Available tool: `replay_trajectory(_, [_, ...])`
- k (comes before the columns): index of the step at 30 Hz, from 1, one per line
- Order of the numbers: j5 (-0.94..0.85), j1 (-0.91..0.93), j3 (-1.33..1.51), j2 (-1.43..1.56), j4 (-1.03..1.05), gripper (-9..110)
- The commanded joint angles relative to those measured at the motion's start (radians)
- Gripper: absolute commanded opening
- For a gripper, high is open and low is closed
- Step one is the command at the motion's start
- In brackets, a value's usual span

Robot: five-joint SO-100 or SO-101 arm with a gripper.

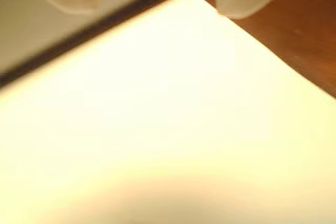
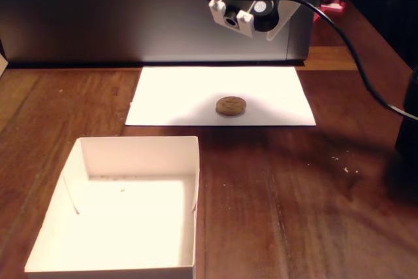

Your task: Grasp a mini cookies block and put it in the white box.

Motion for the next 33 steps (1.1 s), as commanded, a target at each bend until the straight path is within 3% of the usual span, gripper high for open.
replay_trajectory(1, [0.006,-0.028,-0.146,-0.003,0.051,15])
replay_trajectory(15, [-0.011,-0.035,-0.106,-0.130,-0.080,24])
replay_trajectory(23, [-0.014,-0.046,0.074,-0.121,-0.207,25])
replay_trajectory(33, [0.044,-0.081,0.089,-0.175,-0.218,31])
